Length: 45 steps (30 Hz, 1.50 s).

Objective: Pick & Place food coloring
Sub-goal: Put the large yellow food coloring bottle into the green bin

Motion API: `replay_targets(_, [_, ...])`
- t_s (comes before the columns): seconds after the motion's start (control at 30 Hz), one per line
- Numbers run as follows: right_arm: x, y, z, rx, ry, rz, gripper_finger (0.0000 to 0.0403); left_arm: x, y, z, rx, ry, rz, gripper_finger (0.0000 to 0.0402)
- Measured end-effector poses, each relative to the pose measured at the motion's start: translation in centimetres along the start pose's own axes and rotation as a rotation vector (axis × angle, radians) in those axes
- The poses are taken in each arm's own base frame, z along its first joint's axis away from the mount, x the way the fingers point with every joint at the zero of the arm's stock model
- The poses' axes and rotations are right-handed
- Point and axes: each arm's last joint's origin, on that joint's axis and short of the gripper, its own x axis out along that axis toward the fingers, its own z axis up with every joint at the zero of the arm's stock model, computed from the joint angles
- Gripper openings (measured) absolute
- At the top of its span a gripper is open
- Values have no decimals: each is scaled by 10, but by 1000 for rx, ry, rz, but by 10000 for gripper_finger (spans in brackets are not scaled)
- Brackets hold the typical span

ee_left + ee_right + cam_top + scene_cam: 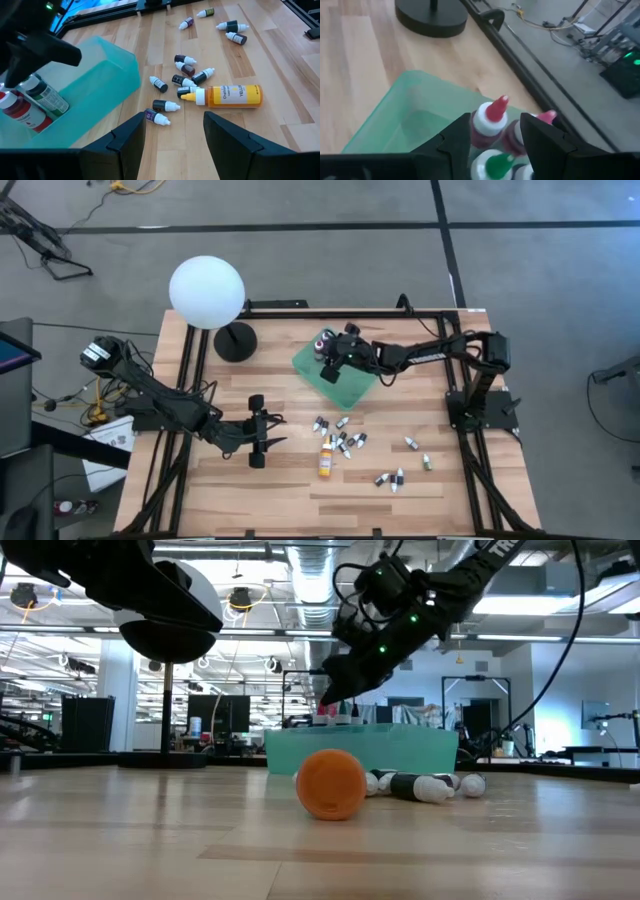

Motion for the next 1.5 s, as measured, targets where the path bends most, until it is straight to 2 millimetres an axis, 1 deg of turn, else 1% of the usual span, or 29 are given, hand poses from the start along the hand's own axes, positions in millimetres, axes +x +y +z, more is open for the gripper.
replay_targets(0.13, [-2, -1, 16, -42, 31, -16, 162, 0, 0, 0, 1, 2, 0, 194])
replay_targets(0.2, [-9, -1, 28, -62, 46, -6, 161, 0, 0, 0, 2, 3, 0, 194])
replay_targets(0.27, [-20, -2, 45, -77, 50, 0, 160, 0, 0, -1, 3, 5, 1, 194])
replay_targets(0.37, [-47, -3, 70, -118, 69, -8, 159, 0, 0, -1, 7, 10, 1, 194])
replay_targets(0.5, [-97, -5, 94, -175, 83, -16, 159, 0, 0, -1, 8, 12, 0, 194])
replay_targets(0.57, [-125, -7, 98, -178, 84, 2, 158, 0, 0, -1, 14, 10, -3, 194])
replay_targets(0.63, [-151, -7, 100, -144, 75, 32, 156, 0, 0, -1, 14, 10, -17, 194])
replay_targets(0.73, [-187, -4, 95, -92, 105, 106, 152, 0, -2, 0, 15, 2, -64, 194])
replay_targets(0.8, [-205, 3, 89, -58, 139, 180, 149, 0, -4, 2, 21, -12, -118, 194])
replay_targets(0.87, [-219, 14, 82, -34, 161, 249, 147, -1, -5, 5, 13, -35, -171, 194])
replay_targets(0.97, [-234, 35, 71, -67, 197, 326, 143, 3, -11, 8, 19, -75, -250, 194])
replay_targets(1.07, [-243, 60, 61, -132, 211, 384, 139, 12, -20, 6, 47, -102, -341, 194])
replay_targets(1.2, [-249, 90, 48, -205, 240, 428, 133, 35, -35, -1, 94, -105, -408, 194])
replay_targets(1.33, [-250, 113, 38, -217, 280, 438, 126, 61, -48, 3, 117, -124, -375, 194])
replay_targets(1.5, [-250, 130, 27, -207, 334, 429, 120, 98, -57, 17, 52, -102, -306, 194])
